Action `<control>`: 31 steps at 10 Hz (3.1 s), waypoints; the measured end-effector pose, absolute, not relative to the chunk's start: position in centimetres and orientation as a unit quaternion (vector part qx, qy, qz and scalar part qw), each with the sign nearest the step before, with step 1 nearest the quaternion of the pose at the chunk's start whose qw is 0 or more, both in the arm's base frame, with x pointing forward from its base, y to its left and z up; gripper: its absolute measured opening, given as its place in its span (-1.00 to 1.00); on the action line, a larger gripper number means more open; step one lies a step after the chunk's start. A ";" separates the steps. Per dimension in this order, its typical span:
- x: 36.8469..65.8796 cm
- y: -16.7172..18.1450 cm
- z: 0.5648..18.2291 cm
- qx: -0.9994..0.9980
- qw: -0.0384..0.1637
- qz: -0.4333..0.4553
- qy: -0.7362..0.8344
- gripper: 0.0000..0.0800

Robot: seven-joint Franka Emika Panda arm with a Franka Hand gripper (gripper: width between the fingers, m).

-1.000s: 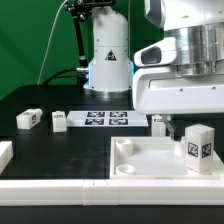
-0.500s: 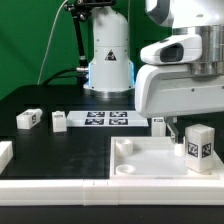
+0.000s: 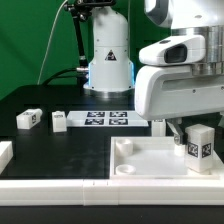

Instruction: Assemble one leg

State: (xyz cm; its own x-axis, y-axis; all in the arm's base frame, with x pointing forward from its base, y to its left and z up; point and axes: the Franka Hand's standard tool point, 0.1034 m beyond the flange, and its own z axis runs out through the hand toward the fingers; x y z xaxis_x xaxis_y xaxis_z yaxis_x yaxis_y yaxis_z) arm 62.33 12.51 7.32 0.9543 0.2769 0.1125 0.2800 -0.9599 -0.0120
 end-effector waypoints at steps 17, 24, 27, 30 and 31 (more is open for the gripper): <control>62.0 13.2 7.2 -0.896 0.090 -0.043 0.432 0.24; 63.0 12.3 7.3 -0.997 0.037 -0.065 0.016 0.62; 62.8 12.6 7.1 -0.986 0.002 -0.078 -0.145 0.62; 62.8 12.6 7.1 -0.981 -0.001 -0.078 -0.178 0.32; 62.8 12.6 7.1 -0.981 -0.001 -0.078 -0.178 -0.03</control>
Offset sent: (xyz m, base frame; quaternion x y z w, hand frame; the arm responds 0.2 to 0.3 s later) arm 0.0000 0.0000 0.0000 0.0000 0.0000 0.0000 1.0000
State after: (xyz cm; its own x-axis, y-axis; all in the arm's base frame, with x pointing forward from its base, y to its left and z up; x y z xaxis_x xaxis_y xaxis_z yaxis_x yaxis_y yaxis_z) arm 62.78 12.56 7.11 0.9243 0.3500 0.1524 0.3498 -0.9364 0.0290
